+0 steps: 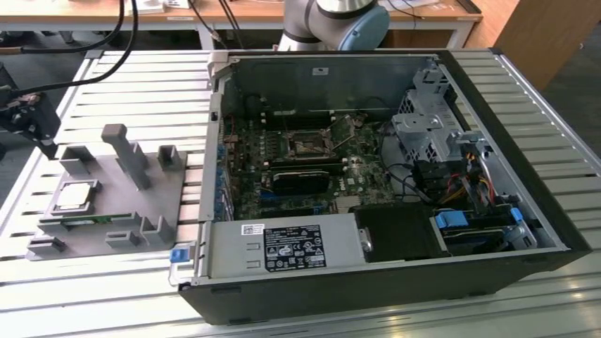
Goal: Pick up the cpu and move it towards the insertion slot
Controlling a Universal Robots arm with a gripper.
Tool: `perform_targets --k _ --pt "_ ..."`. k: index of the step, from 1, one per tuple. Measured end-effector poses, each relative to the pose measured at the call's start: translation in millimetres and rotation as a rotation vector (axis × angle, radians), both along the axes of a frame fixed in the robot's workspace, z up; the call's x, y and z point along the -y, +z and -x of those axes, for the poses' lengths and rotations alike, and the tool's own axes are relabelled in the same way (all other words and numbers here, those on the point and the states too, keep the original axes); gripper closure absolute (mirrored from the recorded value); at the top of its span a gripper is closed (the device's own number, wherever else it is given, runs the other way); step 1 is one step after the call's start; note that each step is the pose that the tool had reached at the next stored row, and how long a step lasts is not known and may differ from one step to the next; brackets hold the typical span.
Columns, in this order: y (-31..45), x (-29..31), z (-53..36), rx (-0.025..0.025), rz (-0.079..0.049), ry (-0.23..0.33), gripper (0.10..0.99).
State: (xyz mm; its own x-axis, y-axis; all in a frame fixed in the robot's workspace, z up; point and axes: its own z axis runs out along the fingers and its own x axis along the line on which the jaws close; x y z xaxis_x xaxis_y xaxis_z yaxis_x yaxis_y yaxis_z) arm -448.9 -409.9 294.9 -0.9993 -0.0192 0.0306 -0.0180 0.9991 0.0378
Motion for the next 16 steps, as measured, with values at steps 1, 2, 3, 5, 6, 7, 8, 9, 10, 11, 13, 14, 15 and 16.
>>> perform_targets --k 1,2,3,5,6,7,8,9,10,11,13,14,15,16 --pt "-1.1 0.0 0.0 0.0004 0.000 0.000 0.380" --pt "-2.1 0.1 0.0 0.0009 0.000 0.000 0.380" --pt "-3.2 0.1 0.0 0.0012 0.000 0.000 0.380" --pt "-5.5 0.1 0.0 0.0014 0.000 0.000 0.380" --pt "-6.8 0.1 0.0 0.0015 0.000 0.000 0.380" --pt "-8.0 0.2 0.0 0.0014 0.000 0.000 0.380" --pt "-9.3 0.5 -0.1 0.0014 -0.002 0.000 0.380" --pt "-10.8 0.6 0.0 0.0017 -0.002 0.000 0.380" --pt "-12.2 0.7 0.0 0.0022 -0.003 0.000 0.380" --pt "-13.6 0.9 0.0 0.0026 -0.003 0.000 0.380" --pt "-16.4 1.0 0.0 0.0032 -0.004 0.000 0.380" --pt "-17.9 1.1 0.0 0.0035 -0.004 0.000 0.380" --pt "-19.3 1.1 -0.1 0.0036 -0.004 0.000 0.380" --pt "-20.7 1.1 -0.2 0.0037 -0.004 0.000 0.380"
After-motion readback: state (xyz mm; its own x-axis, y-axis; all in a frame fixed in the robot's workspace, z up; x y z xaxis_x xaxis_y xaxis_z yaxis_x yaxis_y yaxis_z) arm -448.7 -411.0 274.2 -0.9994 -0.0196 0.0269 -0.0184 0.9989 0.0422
